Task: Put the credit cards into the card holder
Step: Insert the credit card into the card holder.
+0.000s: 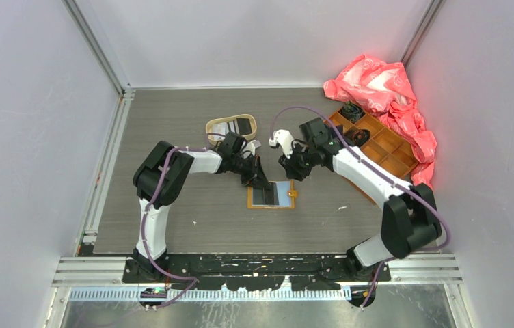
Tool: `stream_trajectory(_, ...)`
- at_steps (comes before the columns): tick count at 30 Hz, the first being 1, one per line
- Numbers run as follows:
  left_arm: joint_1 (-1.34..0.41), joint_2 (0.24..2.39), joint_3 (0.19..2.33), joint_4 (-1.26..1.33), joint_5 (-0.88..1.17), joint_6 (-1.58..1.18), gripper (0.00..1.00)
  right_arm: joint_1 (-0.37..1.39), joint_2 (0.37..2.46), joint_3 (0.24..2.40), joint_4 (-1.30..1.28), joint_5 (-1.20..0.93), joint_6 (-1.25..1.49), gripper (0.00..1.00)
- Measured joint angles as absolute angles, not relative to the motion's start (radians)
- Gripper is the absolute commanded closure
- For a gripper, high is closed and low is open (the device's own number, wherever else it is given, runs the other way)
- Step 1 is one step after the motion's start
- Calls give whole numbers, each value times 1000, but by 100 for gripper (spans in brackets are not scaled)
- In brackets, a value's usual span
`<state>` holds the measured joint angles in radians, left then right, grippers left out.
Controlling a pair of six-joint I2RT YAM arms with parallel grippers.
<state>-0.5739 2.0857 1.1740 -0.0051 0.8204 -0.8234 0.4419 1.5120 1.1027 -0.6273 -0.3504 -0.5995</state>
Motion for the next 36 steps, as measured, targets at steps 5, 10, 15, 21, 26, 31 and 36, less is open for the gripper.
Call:
stream_trajectory(5, -574, 2086, 1174, -7, 820, -818, 95, 561, 1409, 988, -525, -493, -598, 86)
stream_trajectory(10, -574, 2086, 1174, -9, 820, -805, 94, 716, 1456, 966, -417, -454, -564, 91)
stream_trajectory(15, -574, 2086, 1174, -11, 819, -803, 94, 788, 1555, 966, -327, -320, -515, 92)
stream_trajectory(21, -574, 2086, 1174, -13, 819, -802, 94, 838, 1606, 966, -255, -184, -479, 92)
stream_trajectory(26, -574, 2086, 1176, -18, 819, -802, 93, 849, 1638, 966, -231, -121, -482, 92)
stream_trajectory(31, -574, 2086, 1178, -20, 819, -802, 92, 849, 1663, 966, -233, -91, -506, 91)
stream_trajectory(36, -574, 2087, 1179, -22, 819, -801, 91, 850, 1664, 966, -236, -76, -542, 92)
